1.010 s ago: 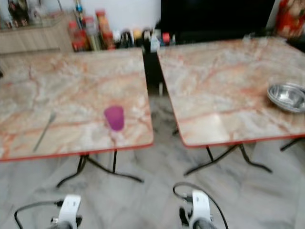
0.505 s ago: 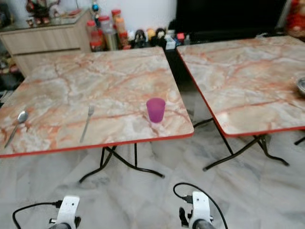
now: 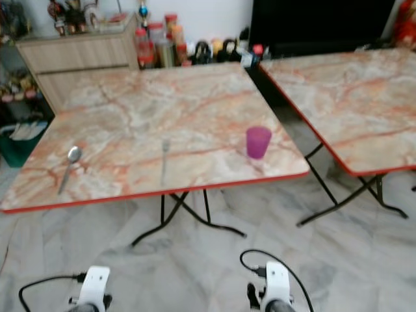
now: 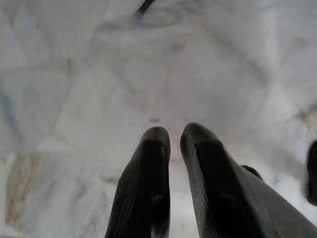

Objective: Setting the table

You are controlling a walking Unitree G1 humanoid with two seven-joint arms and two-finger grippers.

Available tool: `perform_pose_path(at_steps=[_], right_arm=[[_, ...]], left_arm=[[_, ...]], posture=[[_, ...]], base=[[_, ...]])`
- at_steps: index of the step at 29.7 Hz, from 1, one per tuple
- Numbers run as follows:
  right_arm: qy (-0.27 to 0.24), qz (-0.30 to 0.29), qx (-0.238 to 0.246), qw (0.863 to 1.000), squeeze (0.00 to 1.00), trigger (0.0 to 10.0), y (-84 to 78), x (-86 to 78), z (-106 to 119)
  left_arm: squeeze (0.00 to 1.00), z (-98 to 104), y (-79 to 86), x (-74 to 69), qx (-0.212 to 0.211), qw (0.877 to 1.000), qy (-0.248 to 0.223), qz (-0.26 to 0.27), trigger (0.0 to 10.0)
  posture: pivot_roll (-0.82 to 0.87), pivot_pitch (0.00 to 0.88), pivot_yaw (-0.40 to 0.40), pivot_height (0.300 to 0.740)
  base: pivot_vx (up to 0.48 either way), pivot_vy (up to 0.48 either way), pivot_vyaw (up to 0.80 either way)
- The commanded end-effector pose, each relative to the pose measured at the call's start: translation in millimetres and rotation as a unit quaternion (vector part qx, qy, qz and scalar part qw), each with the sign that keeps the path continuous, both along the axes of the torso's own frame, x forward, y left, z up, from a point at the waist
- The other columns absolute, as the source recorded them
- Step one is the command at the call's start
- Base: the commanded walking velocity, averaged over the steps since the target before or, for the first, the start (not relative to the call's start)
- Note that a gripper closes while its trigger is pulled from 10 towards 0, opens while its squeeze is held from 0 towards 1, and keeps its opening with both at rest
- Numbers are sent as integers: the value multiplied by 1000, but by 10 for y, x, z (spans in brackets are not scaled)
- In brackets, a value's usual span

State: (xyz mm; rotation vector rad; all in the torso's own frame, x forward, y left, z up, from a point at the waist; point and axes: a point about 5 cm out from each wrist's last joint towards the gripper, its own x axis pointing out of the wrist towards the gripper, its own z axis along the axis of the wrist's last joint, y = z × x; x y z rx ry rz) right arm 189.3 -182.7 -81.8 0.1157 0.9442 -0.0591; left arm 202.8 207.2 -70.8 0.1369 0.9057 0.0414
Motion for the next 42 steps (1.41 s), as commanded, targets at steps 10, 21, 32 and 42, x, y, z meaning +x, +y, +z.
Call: perform_pose_path(at_steps=[10,21,32,42], right_arm=[[-13,4,6,1000,0,10000,56,76,34],[-20,2,10,1000,0,10000,61,97,47],[-21,5,13,1000,0,10000,98,106,48],[-21,4,15,1000,0,10000,104,105,47]], left_arm=[[0,-17,48,-47,4,1000,5,10,10000],[0,-9,47,-35,1,1000,0,11,10000],[0,-9,58,-38,3,1000,1,7,10000],[0,3,69,-20,6,1000,-1,6,10000]], posture=[[-28,0,20,740],[-28,0,26,740],[-23,0,35,740],[-21,0,35,740]], base=[[0,124,0],[0,0,0],[0,236,0],[0,350,0]])
